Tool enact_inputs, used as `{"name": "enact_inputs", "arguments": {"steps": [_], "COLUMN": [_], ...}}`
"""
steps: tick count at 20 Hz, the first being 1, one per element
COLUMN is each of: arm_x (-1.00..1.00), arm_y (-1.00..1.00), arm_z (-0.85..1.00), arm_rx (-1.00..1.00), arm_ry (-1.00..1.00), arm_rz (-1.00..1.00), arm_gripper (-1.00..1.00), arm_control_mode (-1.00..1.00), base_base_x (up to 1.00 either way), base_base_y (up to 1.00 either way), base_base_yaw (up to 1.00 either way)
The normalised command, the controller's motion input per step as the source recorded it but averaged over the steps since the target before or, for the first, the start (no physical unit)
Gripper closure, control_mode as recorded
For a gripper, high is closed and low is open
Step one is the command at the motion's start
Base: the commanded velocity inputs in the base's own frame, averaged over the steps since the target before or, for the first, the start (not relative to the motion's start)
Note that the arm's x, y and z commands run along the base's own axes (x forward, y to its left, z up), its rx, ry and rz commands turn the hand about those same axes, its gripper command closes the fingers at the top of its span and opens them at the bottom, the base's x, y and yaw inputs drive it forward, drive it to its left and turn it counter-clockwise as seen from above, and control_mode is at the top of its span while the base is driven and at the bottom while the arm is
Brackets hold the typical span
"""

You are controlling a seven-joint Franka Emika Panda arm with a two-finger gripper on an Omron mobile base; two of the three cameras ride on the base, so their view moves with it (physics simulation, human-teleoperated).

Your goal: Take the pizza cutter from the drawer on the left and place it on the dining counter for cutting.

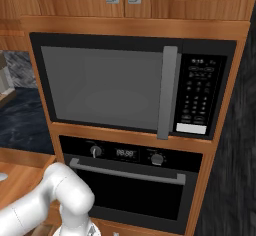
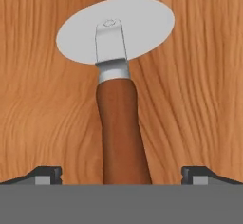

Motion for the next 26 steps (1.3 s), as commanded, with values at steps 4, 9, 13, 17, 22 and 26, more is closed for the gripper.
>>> {"name": "enact_inputs", "arguments": {"steps": [4, 9, 13, 17, 22, 26], "arm_x": [0.03, 0.11, 0.15, 0.09, 0.01, 0.0], "arm_y": [0.0, 0.0, 0.0, 0.01, 0.03, 0.0], "arm_z": [-0.17, -0.11, -0.13, -0.17, -0.18, -0.26], "arm_rx": [0.0, 0.0, 0.0, 0.0, 0.0, 0.0], "arm_ry": [0.0, 0.0, 0.0, 0.0, 0.0, 0.0], "arm_rz": [0.0, 0.0, 0.0, 0.0, 0.0, 0.0], "arm_gripper": [-1.0, -1.0, -1.0, -1.0, -1.0, -1.0], "arm_control_mode": [-1.0, -1.0, -1.0, -1.0, -1.0, -1.0], "base_base_x": [0.0, 0.0, 0.0, 0.0, 0.0, 0.0], "base_base_y": [0.0, 0.0, 0.0, 0.0, 0.0, 0.0], "base_base_yaw": [0.0, 0.0, 0.0, 0.0, 0.0, 0.0]}}
